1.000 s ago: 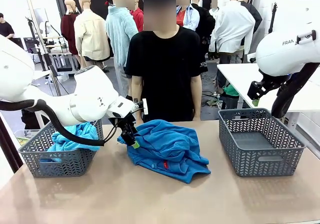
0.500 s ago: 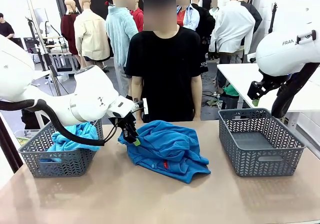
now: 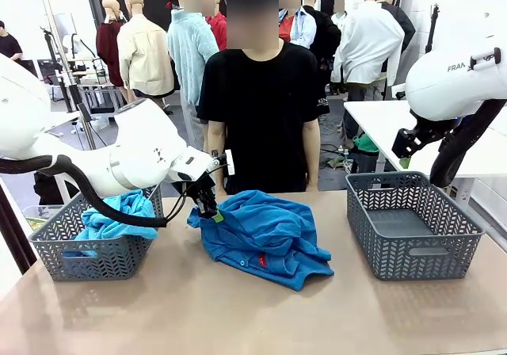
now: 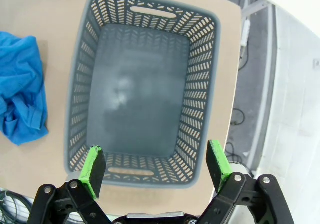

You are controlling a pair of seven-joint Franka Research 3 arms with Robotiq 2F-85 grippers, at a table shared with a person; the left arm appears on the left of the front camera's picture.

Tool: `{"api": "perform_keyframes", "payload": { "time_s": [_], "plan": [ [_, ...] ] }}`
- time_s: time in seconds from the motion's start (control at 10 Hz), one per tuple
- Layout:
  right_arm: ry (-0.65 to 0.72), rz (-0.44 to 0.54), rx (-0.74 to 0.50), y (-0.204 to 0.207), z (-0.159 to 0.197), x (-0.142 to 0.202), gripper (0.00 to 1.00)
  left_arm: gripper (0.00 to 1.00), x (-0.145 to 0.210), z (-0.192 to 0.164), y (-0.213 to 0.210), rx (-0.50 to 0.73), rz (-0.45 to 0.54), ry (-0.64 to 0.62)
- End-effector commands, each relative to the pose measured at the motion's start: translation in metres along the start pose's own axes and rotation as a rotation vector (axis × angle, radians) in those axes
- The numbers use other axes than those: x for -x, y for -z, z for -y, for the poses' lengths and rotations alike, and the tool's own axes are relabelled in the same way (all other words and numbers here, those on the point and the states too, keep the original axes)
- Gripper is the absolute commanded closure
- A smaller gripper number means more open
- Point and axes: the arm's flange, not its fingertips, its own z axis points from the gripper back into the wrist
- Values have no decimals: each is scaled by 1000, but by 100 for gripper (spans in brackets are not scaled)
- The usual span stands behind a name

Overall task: Sort the tops and bottoms.
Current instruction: Lift clothes from the center of the table with your left hand.

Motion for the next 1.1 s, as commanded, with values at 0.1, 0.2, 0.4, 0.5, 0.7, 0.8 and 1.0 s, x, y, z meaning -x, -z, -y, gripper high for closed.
{"api": "perform_keyframes", "payload": {
  "time_s": [0.1,0.2,0.4,0.5,0.7,0.8,1.0],
  "plan": [
    [9,-10,20,-1,0,-3,0,100,-2,2,-32,5,82,23],
    [9,-10,20,-1,0,-3,0,100,-6,6,-50,7,102,37],
    [9,-10,20,-1,0,-3,0,100,-24,21,-125,1,186,93],
    [9,-10,20,-1,0,-3,0,100,-39,24,-167,-34,221,148],
    [9,-10,20,-1,0,-3,0,100,-71,27,-232,-210,265,231],
    [9,-10,20,-1,0,-3,0,100,-88,27,-265,-275,280,239],
    [9,-10,20,-1,0,-3,0,100,-117,31,-327,-361,325,239]
  ]
}}
